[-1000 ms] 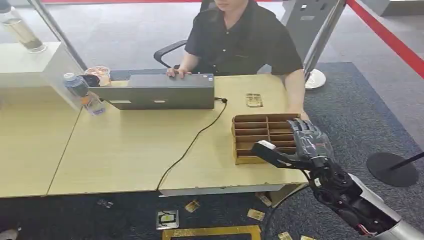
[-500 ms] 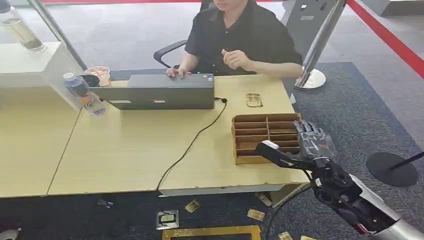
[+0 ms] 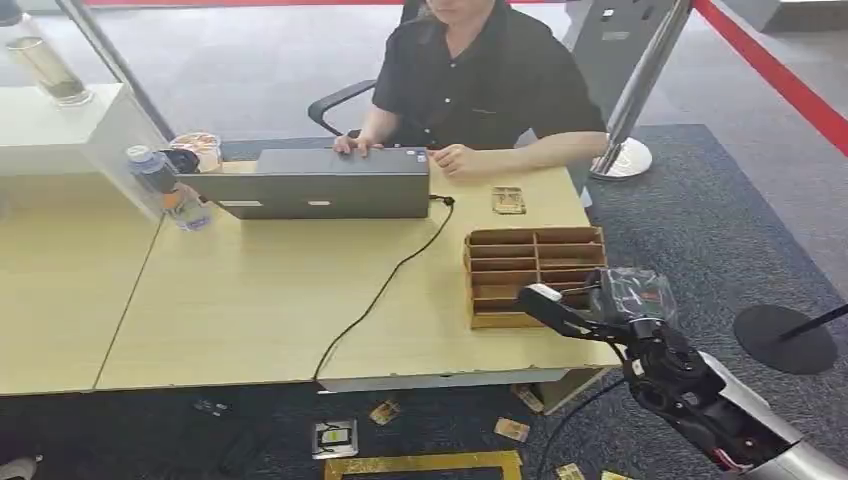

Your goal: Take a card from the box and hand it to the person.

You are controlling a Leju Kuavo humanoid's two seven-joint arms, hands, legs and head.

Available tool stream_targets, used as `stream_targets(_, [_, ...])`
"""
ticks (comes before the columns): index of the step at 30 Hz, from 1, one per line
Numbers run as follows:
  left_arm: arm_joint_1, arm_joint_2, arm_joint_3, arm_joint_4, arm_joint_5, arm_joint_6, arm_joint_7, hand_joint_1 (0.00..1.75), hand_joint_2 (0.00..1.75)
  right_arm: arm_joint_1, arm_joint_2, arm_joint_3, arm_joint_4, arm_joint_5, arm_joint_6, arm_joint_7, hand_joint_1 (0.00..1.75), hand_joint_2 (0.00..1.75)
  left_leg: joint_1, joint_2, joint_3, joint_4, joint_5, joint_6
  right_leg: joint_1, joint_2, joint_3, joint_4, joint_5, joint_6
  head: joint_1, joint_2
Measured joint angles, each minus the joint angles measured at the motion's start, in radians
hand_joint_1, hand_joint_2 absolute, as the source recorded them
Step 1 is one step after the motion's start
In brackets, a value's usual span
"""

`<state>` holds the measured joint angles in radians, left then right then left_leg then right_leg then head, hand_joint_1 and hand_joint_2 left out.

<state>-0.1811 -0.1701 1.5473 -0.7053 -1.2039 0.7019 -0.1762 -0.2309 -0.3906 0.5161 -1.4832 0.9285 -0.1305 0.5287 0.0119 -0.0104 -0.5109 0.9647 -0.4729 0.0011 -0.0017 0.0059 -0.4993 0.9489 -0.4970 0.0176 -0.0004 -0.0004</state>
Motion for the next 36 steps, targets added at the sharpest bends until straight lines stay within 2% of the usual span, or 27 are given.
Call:
stream_targets(7, [0.000,0.004,0.000,0.005,0.000,0.000,-0.006,0.00,1.75,0.010,-0.001,-0.004,0.000,0.023,0.005,0.017,1.75,1.75,0.000,0.000,0.000,0.000,0.000,0.000,0.000,0.000,0.000,0.000,0.000,0.000,0.000,0.000])
stream_targets(16, [0.000,0.005,0.000,0.006,0.000,0.000,0.024,0.00,1.75,0.010,-0.001,-0.005,-0.013,0.088,-0.002,0.013,1.75,1.75,0.000,0.000,0.000,0.000,0.000,0.000,0.000,0.000,0.000,0.000,0.000,0.000,-0.001,0.000])
stream_targets(25, [0.000,0.004,0.000,0.006,0.003,0.000,0.022,0.00,1.75,0.011,-0.001,-0.018,-0.123,0.184,-0.041,0.023,1.75,1.75,0.000,0.000,0.000,0.000,0.000,0.000,0.000,0.000,0.000,0.000,0.000,0.000,-0.001,0.000])
stream_targets(31, [0.000,0.000,0.000,0.006,0.003,0.000,0.023,0.00,1.75,0.019,-0.001,-0.030,-0.214,0.236,-0.080,0.011,1.75,1.75,0.000,0.000,0.000,0.000,0.000,0.000,0.000,0.000,0.000,0.000,0.000,0.000,0.000,0.000])
stream_targets(36, [0.000,-0.005,0.000,0.005,0.009,0.000,0.022,0.00,1.75,0.030,-0.001,-0.034,-0.276,0.270,-0.079,-0.006,1.75,1.75,0.000,0.000,0.000,0.000,0.000,0.000,0.000,0.000,0.000,0.000,0.000,0.000,0.000,0.000])
